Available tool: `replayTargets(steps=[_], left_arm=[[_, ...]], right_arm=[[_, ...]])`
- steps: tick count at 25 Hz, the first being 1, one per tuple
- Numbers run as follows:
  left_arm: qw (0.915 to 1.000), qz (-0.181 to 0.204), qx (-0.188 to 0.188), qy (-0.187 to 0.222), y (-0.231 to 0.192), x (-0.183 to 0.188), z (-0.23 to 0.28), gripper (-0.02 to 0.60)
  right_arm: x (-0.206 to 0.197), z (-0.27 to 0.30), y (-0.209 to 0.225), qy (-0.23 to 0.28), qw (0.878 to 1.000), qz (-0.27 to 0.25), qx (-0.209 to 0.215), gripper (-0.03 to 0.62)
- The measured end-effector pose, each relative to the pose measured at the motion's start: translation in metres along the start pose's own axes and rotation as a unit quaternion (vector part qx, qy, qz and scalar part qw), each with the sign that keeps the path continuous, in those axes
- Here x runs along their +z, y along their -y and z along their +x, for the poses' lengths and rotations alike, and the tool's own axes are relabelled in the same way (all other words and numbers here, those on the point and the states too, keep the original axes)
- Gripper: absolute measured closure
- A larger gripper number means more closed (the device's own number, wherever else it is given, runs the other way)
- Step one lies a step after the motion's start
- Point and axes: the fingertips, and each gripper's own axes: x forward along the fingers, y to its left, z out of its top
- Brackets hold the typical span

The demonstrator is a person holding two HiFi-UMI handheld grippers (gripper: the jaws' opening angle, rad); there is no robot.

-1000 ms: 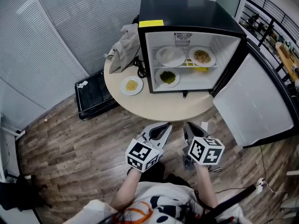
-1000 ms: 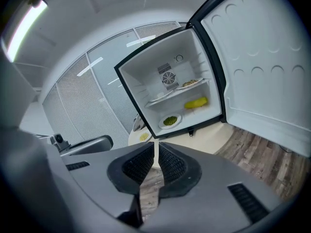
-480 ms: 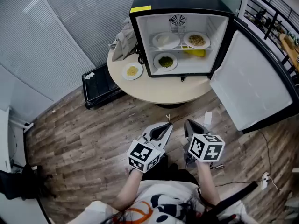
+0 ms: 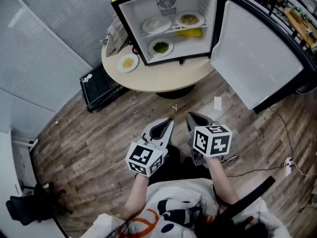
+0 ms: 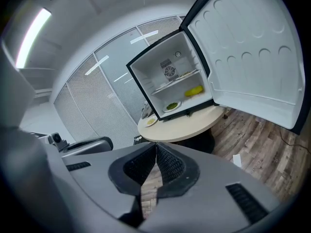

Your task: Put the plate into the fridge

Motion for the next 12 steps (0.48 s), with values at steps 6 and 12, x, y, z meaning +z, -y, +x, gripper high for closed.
replayTargets(steps=[6,12], left_arm=[[1.0,0.0,0.007,0.003,-0.003,-0.001,-0.007,0.568],[0.9999,-0.001,0.013,0.003,-0.013,-0.003,-0.016,0.568]], right_arm=[[-0.003,0.003,-0.008,-0.006,1.0,-0.012,0.004,0.572],[-0.006,0.013,-0.021,-0.013,1.0,-0.017,0.012,0.572]])
